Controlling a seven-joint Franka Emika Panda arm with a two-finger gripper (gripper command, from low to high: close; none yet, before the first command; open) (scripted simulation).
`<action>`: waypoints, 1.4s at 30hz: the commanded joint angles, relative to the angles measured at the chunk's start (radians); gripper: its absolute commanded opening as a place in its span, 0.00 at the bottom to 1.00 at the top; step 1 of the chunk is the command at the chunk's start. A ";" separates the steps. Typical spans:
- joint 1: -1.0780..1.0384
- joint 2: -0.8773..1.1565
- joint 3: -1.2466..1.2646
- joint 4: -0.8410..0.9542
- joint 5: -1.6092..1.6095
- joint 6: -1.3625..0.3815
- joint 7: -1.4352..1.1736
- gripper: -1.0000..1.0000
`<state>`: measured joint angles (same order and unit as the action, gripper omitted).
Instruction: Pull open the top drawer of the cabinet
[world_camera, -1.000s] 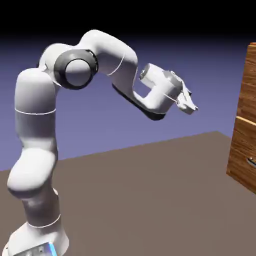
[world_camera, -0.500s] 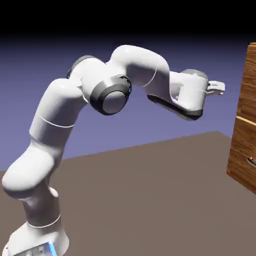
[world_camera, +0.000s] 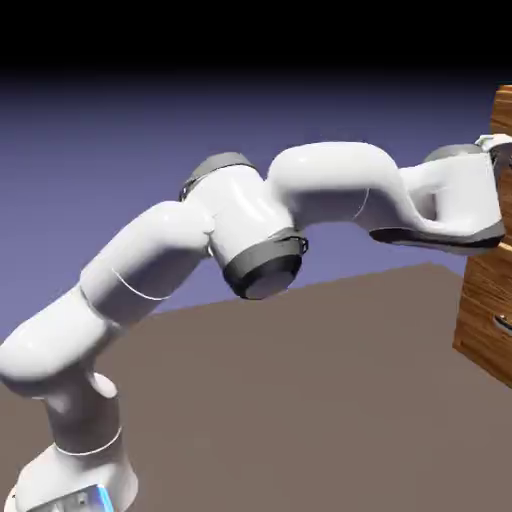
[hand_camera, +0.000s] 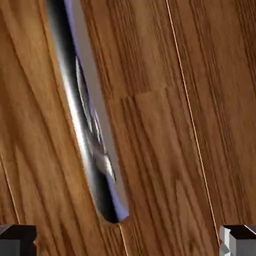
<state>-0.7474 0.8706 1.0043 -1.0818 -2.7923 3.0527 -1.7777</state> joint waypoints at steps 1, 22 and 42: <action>-0.012 0.022 0.015 0.027 -0.043 0.000 -0.039 0.50; 0.120 0.321 0.192 0.316 0.505 0.020 -0.909 0.50; -0.123 0.427 0.518 -0.019 0.245 -0.158 -0.917 0.00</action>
<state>-0.8707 1.2970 1.5229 -1.1008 -2.5473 2.8952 -2.6949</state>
